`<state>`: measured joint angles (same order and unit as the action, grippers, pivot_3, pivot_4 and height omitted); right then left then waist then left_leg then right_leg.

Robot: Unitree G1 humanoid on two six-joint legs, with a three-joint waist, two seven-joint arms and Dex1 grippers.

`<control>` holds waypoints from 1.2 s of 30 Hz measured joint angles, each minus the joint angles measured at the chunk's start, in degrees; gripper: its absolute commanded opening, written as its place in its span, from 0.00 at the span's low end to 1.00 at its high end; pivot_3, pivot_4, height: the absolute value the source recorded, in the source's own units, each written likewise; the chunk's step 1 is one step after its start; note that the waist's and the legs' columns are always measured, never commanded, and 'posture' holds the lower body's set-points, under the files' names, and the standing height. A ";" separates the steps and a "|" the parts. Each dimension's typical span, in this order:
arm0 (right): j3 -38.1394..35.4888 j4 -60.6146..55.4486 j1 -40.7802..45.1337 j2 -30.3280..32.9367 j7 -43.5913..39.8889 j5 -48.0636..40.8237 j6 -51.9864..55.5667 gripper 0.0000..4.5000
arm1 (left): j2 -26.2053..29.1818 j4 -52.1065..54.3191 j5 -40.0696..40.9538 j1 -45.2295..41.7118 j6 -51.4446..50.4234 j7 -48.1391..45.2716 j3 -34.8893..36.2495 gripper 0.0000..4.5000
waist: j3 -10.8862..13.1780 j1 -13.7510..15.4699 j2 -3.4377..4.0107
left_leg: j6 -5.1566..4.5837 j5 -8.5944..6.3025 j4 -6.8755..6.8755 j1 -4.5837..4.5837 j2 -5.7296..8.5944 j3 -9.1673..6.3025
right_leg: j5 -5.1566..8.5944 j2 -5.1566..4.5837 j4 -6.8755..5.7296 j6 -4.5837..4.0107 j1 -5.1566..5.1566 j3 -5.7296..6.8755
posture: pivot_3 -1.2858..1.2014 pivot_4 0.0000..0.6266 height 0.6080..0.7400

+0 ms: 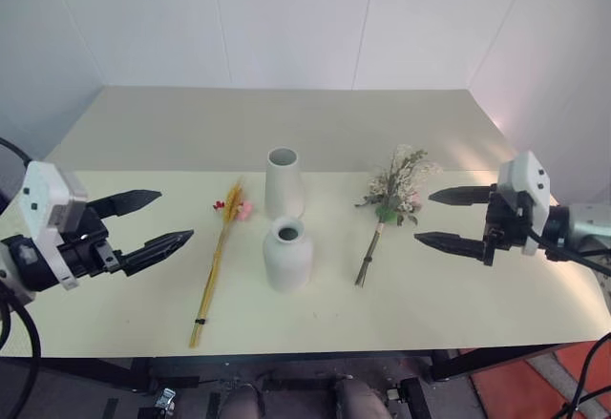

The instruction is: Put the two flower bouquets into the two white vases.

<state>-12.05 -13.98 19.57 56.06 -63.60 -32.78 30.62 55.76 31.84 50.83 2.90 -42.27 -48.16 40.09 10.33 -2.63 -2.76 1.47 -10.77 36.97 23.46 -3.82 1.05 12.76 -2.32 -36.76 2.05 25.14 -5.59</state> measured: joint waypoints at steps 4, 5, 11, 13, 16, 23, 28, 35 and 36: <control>0.00 0.00 0.00 0.00 -0.03 -0.01 0.06 1.00 | 0.00 -0.13 -0.03 -0.10 0.00 -0.04 -0.01 0.99 | 0.00 0.00 0.00 | 0.00 0.00 0.00 0.01 0.00 0.00 | 0.00 0.00 0.00 0.00 0.00 0.00 | 0.52 0.24 1.00; 0.01 0.00 0.00 0.00 -0.07 -0.02 0.08 1.00 | 0.00 -0.13 -0.03 -0.10 0.00 -0.05 -0.01 0.99 | 0.00 0.00 0.00 | 0.00 0.00 0.00 0.01 -0.01 0.00 | 0.00 0.00 0.00 0.00 0.00 0.00 | 0.52 0.24 1.00; 0.72 0.00 2.10 0.01 0.55 -0.82 4.15 1.00 | 0.00 -0.15 -0.03 -0.21 0.00 -0.09 -0.01 0.99 | 0.00 -0.09 0.00 | 0.00 0.00 0.00 -0.02 -0.01 0.00 | 0.00 0.00 -0.02 0.00 0.00 0.00 | 0.52 0.24 1.00; 2.11 -0.01 3.58 0.05 1.76 -1.25 7.69 1.00 | 0.00 -0.24 -0.04 -0.44 0.00 -0.09 -0.02 0.99 | 0.00 -0.11 0.00 | 0.00 0.00 0.00 -0.02 -0.01 0.00 | 0.00 0.00 -0.02 0.00 0.00 0.00 | 0.52 0.24 1.00; 7.31 -0.05 7.82 0.06 5.04 -1.99 17.63 1.00 | 0.01 -0.64 -0.14 -1.67 0.20 -0.26 -0.63 0.99 | 0.00 -0.16 0.00 | 0.00 0.00 0.00 -0.01 -0.01 0.01 | 0.00 0.00 -0.02 0.00 0.02 -0.02 | 0.52 0.24 1.00; 17.12 8.54 24.40 -10.58 21.00 1.09 45.29 1.00 | 0.33 -2.48 0.46 -7.28 2.44 -3.56 -3.16 0.99 | 0.00 -0.39 0.00 | 0.00 0.00 0.00 0.13 0.00 0.00 | -0.01 0.01 0.00 -0.02 0.10 -0.01 | 0.52 0.24 1.00; 16.47 21.02 32.05 -20.14 30.99 6.27 56.99 1.00 | 0.90 -3.35 1.15 -9.26 2.86 -5.36 -4.07 0.99 | 0.00 -0.78 0.00 | -0.01 0.01 0.00 0.36 0.01 -0.03 | -0.22 0.02 -0.03 0.26 0.27 0.00 | 0.52 0.24 1.00; 13.11 36.85 39.26 -29.09 40.52 12.65 58.73 0.85 | 0.62 -3.02 1.04 -9.18 3.52 -5.85 -5.11 1.00 | 0.00 -1.37 0.01 | -0.02 0.01 0.00 0.39 0.01 -0.07 | -0.27 0.04 -0.04 0.39 0.25 0.03 | 0.52 0.24 1.00; 12.76 37.59 39.48 -29.52 40.74 12.90 58.35 0.81 | 0.58 -2.93 1.04 -9.15 3.52 -5.84 -5.11 1.00 | 0.00 -1.41 0.01 | -0.02 0.01 0.00 0.39 0.01 -0.07 | -0.28 0.04 -0.04 0.39 0.25 0.03 | 0.52 0.24 1.00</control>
<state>0.71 23.60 59.06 26.54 -22.87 -19.88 88.97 56.34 28.91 51.86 -6.25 -38.75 -54.00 34.98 10.33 -4.04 -2.75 1.45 -10.76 36.97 23.85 -3.82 0.98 12.49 -2.28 -36.81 2.44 25.39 -5.56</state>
